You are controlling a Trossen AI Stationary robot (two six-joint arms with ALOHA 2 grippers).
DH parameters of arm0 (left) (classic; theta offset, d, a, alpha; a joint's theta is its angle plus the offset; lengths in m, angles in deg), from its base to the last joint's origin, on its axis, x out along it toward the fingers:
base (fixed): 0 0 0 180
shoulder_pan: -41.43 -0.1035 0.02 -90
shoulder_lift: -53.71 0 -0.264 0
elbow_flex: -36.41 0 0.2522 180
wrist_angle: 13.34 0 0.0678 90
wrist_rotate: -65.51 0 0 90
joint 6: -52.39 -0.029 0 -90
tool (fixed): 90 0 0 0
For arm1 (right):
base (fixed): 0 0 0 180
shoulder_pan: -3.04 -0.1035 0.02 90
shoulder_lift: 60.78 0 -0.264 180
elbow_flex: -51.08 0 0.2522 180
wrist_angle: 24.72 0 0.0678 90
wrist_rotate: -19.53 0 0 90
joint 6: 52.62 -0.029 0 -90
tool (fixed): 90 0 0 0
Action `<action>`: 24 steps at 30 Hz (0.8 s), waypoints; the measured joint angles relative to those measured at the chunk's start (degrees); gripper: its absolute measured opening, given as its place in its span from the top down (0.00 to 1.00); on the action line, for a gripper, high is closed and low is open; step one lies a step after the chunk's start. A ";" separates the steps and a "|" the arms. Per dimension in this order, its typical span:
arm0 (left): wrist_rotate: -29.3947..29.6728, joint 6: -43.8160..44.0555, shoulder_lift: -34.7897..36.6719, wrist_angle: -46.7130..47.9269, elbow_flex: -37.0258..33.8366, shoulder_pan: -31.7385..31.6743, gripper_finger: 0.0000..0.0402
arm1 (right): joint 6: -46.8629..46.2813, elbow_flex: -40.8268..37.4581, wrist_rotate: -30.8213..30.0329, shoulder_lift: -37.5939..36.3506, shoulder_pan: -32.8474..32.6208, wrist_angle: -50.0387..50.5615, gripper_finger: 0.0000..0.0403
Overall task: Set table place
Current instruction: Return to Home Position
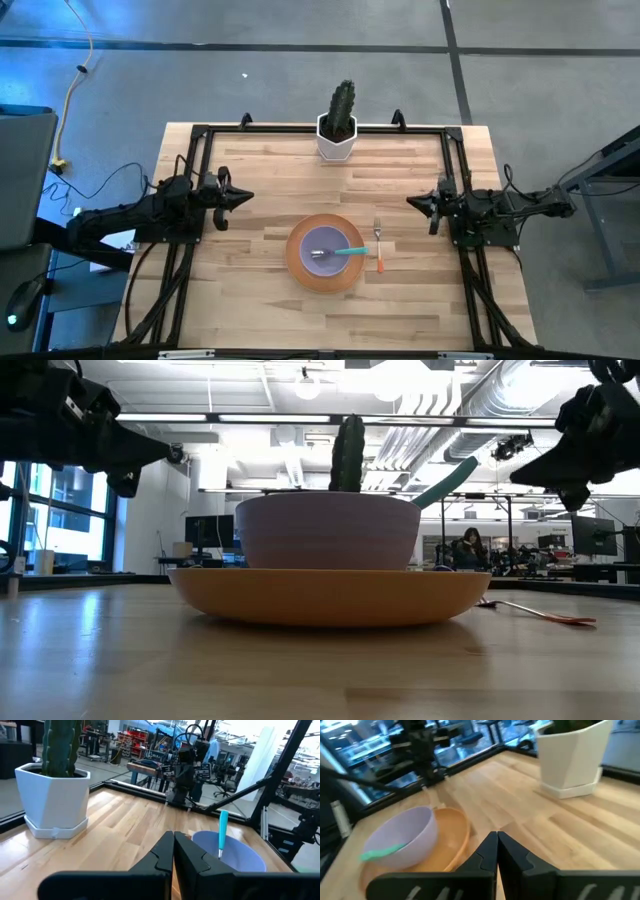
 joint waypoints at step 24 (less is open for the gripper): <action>-5.01 -12.73 0.04 -1.23 0.05 8.06 1.00 | 21.47 -6.19 2.71 6.54 -0.04 -22.50 1.00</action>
